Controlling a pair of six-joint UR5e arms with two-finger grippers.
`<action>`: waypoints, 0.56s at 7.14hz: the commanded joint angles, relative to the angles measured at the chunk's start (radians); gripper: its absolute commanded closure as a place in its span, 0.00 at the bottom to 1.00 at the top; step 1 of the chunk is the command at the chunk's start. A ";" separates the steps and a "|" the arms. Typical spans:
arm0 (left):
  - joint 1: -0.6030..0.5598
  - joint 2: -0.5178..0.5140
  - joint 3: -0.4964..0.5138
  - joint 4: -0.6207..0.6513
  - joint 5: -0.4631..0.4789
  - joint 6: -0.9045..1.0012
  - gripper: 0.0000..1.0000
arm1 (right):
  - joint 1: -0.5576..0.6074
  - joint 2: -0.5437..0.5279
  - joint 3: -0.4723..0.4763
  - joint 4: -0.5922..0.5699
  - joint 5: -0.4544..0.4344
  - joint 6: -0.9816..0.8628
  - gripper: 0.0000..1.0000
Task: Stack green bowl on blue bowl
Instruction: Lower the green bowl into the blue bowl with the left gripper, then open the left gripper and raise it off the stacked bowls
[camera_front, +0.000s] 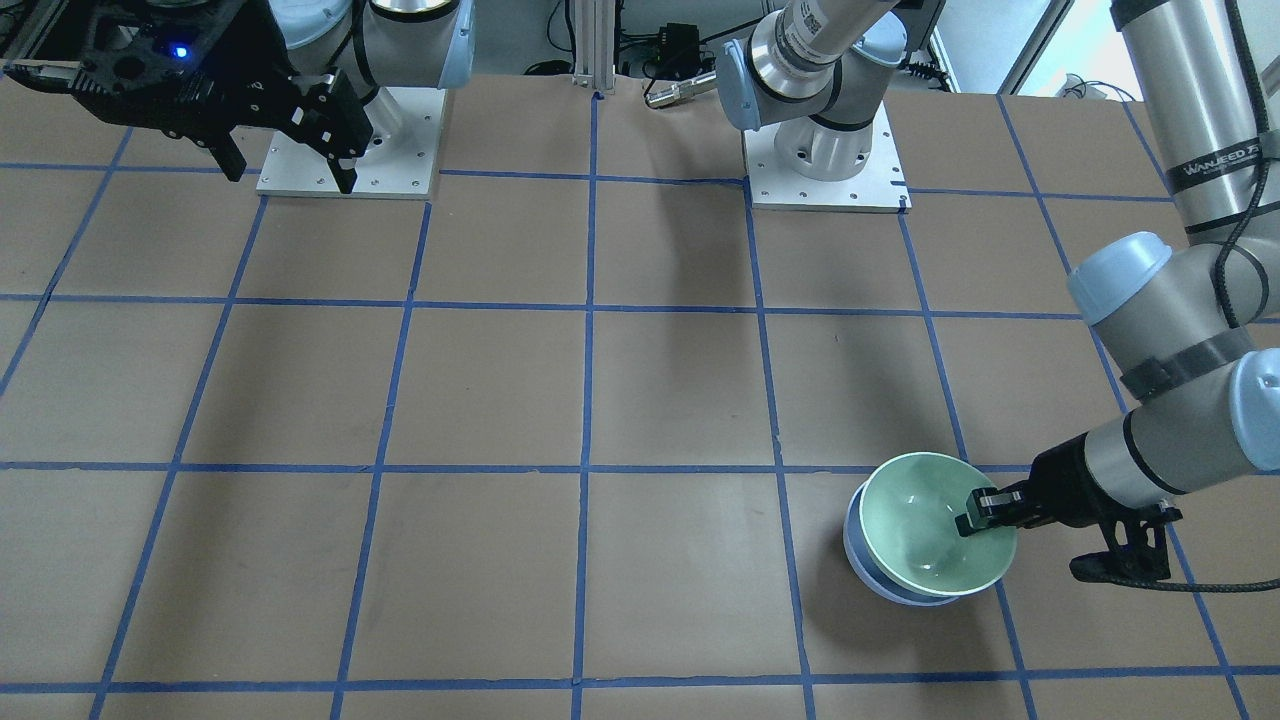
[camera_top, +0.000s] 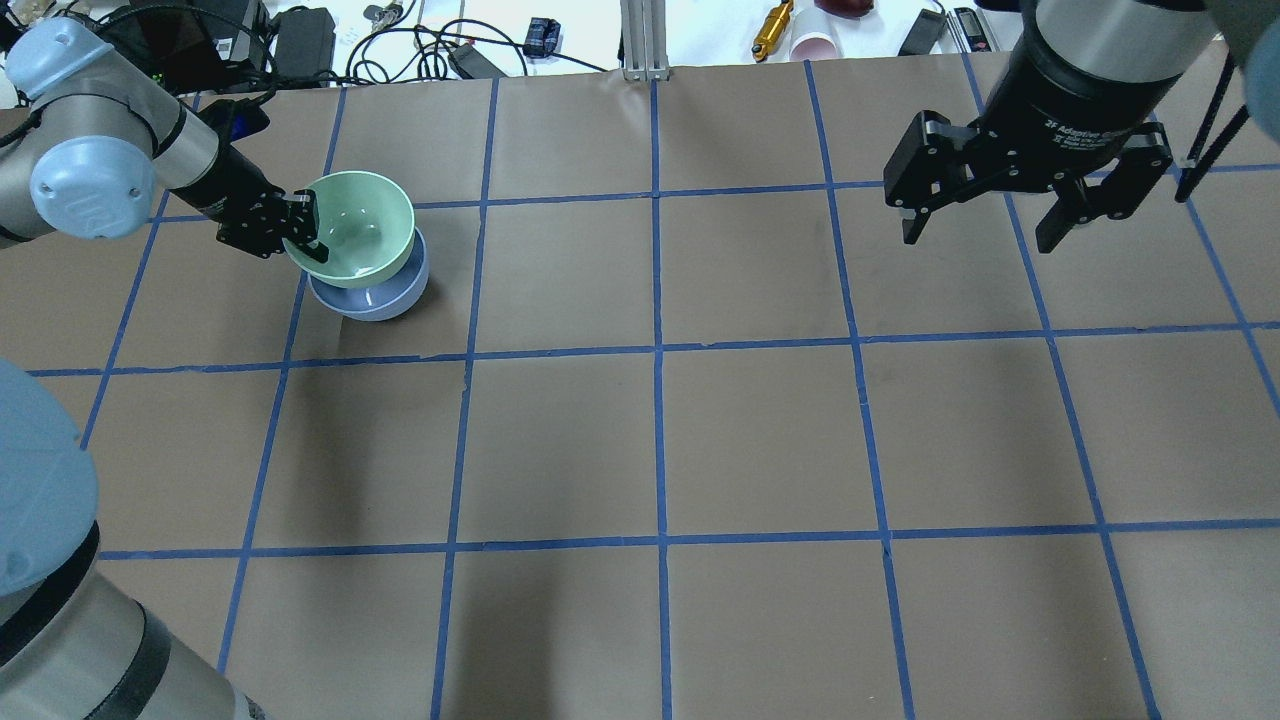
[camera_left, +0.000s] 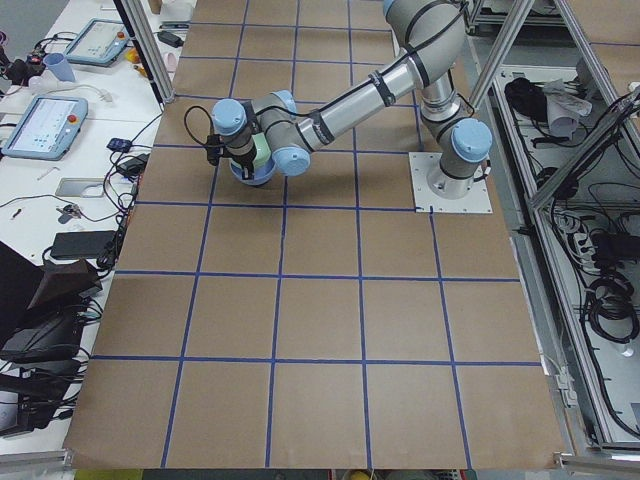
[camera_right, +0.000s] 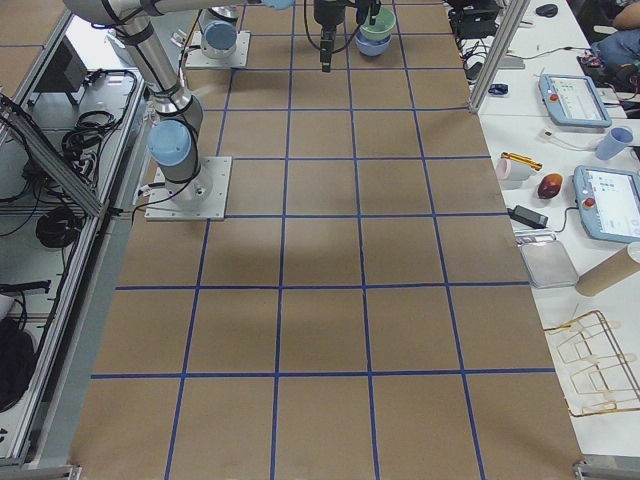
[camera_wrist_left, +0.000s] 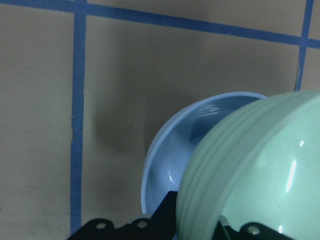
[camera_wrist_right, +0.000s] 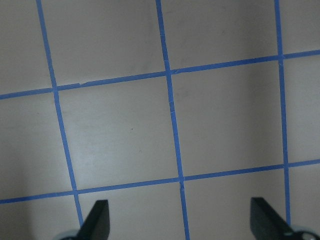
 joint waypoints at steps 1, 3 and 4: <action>0.001 0.004 -0.002 -0.001 0.001 0.001 0.00 | 0.000 0.000 0.000 0.000 0.000 0.000 0.00; 0.001 0.032 0.001 -0.025 0.051 0.000 0.00 | 0.000 0.000 0.000 0.000 0.000 0.000 0.00; -0.001 0.050 0.008 -0.056 0.085 0.000 0.00 | 0.000 0.000 0.000 0.001 0.000 0.000 0.00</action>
